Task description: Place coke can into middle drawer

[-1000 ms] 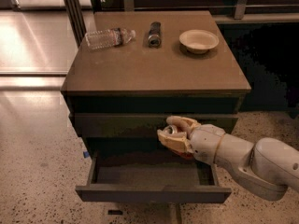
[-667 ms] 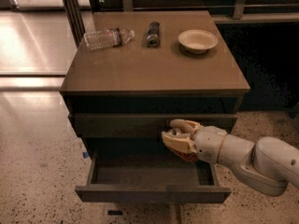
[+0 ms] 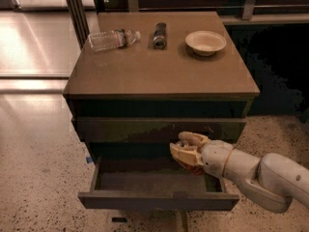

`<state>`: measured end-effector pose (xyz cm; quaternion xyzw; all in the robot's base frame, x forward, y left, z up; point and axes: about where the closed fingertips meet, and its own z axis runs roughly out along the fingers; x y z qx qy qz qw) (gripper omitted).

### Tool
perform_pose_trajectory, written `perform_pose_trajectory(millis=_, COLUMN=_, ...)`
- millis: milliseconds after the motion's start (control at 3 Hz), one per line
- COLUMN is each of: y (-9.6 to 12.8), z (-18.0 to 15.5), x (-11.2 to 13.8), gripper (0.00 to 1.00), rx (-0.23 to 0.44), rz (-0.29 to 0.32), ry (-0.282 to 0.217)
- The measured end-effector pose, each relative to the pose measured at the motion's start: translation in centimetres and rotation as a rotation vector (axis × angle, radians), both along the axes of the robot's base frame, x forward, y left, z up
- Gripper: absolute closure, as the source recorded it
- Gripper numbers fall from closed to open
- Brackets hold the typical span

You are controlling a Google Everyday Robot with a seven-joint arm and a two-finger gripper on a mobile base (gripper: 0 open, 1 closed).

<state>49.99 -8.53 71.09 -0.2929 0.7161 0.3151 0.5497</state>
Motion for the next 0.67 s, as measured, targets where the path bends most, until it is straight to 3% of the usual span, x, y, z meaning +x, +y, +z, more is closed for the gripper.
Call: perform_pose_trajectory(millis=667, y=1.2, z=-9.1, x=1.0, gripper=1.0, rx=0.035, rz=-0.067, ry=0.021)
